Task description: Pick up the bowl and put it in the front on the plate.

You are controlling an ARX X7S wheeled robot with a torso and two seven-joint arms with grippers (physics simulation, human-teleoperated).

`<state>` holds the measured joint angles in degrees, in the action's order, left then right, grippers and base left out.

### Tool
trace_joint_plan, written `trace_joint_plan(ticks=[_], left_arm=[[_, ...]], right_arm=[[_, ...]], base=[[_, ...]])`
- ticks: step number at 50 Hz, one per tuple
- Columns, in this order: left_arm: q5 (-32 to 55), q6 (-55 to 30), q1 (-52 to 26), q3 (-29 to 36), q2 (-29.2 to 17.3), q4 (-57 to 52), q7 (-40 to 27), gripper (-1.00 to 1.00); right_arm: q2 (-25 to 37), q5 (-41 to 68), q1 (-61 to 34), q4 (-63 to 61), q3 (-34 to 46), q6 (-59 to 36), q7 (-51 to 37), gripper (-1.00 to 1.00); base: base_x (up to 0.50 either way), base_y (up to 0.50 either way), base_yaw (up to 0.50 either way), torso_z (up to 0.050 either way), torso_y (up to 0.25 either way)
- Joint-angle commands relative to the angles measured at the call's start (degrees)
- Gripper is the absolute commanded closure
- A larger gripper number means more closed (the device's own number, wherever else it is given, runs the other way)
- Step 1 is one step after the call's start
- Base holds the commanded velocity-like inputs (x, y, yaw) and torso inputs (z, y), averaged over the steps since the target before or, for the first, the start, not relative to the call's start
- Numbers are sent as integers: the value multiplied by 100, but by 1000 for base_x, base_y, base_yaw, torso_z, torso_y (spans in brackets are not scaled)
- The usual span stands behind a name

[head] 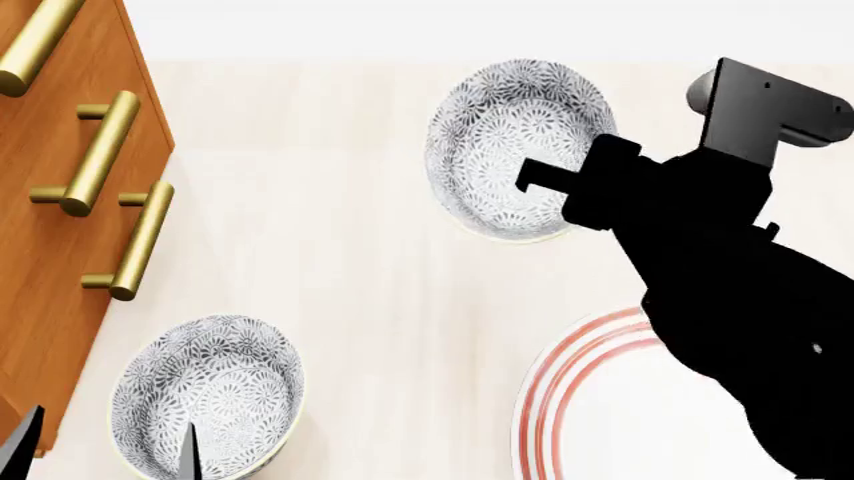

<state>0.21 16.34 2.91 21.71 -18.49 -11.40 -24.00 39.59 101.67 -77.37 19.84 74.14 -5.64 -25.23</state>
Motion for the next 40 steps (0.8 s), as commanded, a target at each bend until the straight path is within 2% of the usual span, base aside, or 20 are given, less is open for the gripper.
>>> trace_joint_plan(ticks=[1, 4, 11, 18, 25, 40], left_arm=[[-65, -12, -1, -16, 44, 7, 41, -100], [-75, -9, -8, -13, 40, 12, 31, -100], [-134, -42, -16, 17, 38, 16, 6, -100], [-186, -78, -13, 35, 27, -10, -20, -100], [-227, -149, -16, 48, 12, -58, -40, -100], [-218, -215, -24, 84, -6, -87, -50, -100]], right_arm=[[2145, -353, 258, -2793, -291, 183, -232, 100], [2486, -418, 395, -3065, -267, 232, -94, 100], [4010, -525, 1060, -4245, -100, 785, 513, 100], [4790, -453, 1655, -4268, 266, 1800, 1381, 100], [5009, -551, 2014, -4120, 585, 2142, 1938, 100], [5021, -381, 2194, -3960, 734, 2254, 2112, 100]], base=[[0, 0, 0, 0, 0], [0, 0, 0, 0, 0], [0, 0, 0, 0, 0], [0, 0, 0, 0, 0], [0, 0, 0, 0, 0], [0, 0, 0, 0, 0]])
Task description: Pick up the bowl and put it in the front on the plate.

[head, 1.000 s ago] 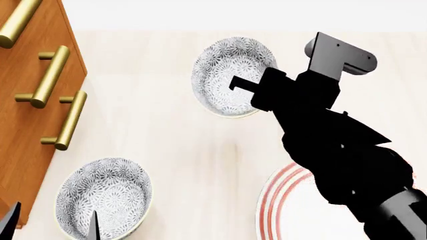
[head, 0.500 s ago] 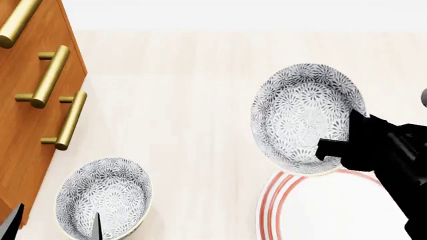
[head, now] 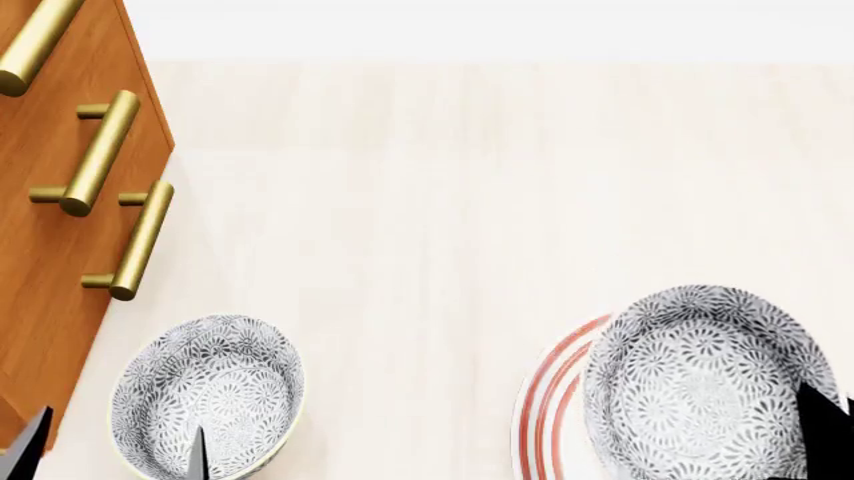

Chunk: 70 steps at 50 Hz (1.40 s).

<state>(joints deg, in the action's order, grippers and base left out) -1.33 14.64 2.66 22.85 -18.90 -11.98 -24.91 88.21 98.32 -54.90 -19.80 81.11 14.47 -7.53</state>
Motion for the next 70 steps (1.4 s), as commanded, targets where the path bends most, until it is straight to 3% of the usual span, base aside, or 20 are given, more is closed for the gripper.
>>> trace_joint_plan(ticks=[1, 70], left_arm=[[-66, -39, 3, -26, 34, -24, 41, -100], [57, -24, -33, 130, -45, 93, 17, -100]], right_arm=[[144, -9, -51, 30, 36, 249, 322, 100], [-1144, 135, 300, 1240, 236, 242, 120, 100]], base=[[0, 0, 0, 0, 0], [0, 0, 0, 0, 0]])
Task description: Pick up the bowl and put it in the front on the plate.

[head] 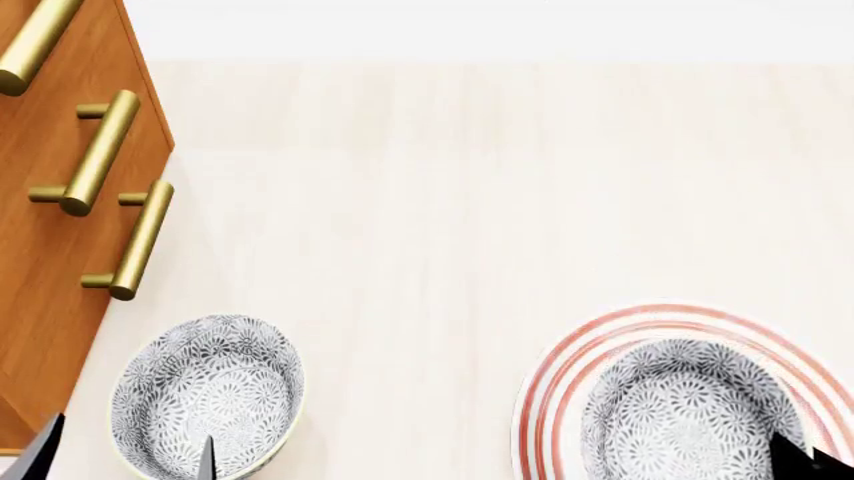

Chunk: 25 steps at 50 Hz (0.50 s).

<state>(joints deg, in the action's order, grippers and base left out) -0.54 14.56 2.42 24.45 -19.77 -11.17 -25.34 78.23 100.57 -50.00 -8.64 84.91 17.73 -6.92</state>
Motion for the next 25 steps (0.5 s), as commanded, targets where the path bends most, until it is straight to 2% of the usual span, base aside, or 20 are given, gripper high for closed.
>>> trace_joint_plan(ticks=[1, 23, 24, 25], left_arm=[[-17, -9, -8, -28, 42, 21, 60, -100], [42, -68, -30, -26, 19, -3, 25, -100], [49, -74, -31, -28, 20, -5, 22, -100], [49, -75, -30, -26, 19, -7, 20, -100]], right_arm=[[-141, -88, -198, 123, -147, -99, 59, 100], [-388, -61, -206, 345, -174, -173, 49, 100], [-378, -58, -213, 332, -182, -177, 71, -100], [-376, -54, -215, 333, -183, -185, 65, -100]], base=[[0, 0, 0, 0, 0], [0, 0, 0, 0, 0], [0, 0, 0, 0, 0], [0, 0, 0, 0, 0]])
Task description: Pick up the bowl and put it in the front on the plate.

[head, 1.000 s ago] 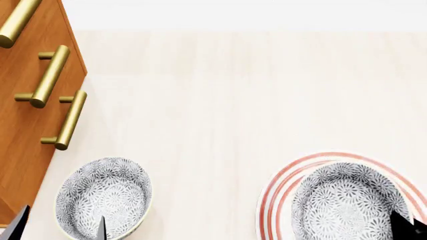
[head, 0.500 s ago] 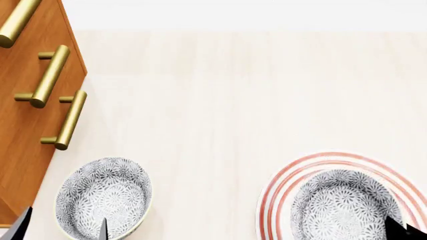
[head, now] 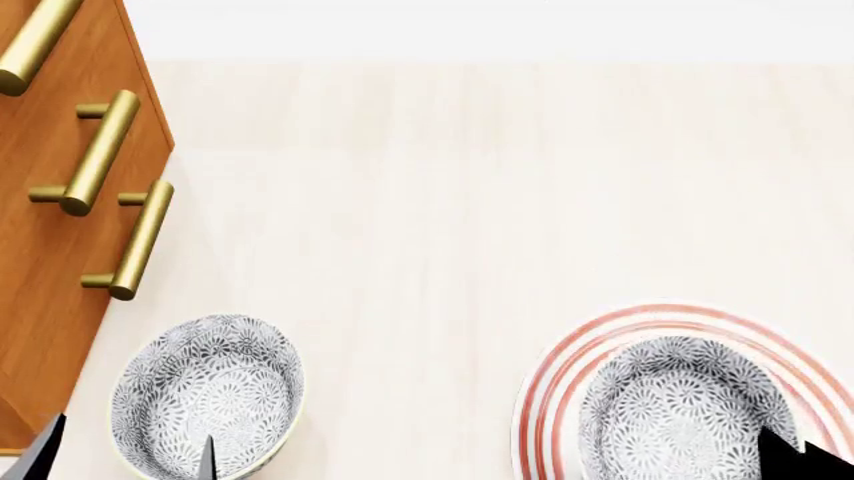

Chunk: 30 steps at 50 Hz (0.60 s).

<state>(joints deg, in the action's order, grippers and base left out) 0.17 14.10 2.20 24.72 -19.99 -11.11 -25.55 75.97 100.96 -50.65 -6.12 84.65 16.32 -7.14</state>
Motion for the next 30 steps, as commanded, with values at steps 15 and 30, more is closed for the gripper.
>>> trace_joint_plan(ticks=[15, 30], left_arm=[[18, -34, -13, -29, 29, 8, 34, -100], [-14, -2, -15, -24, 8, -9, -17, -100]], right_arm=[[-190, -36, -182, 217, -165, -189, -79, -100], [462, -275, -278, -293, -455, 644, -647, -100]], base=[[0, 0, 0, 0, 0], [0, 0, 0, 0, 0]])
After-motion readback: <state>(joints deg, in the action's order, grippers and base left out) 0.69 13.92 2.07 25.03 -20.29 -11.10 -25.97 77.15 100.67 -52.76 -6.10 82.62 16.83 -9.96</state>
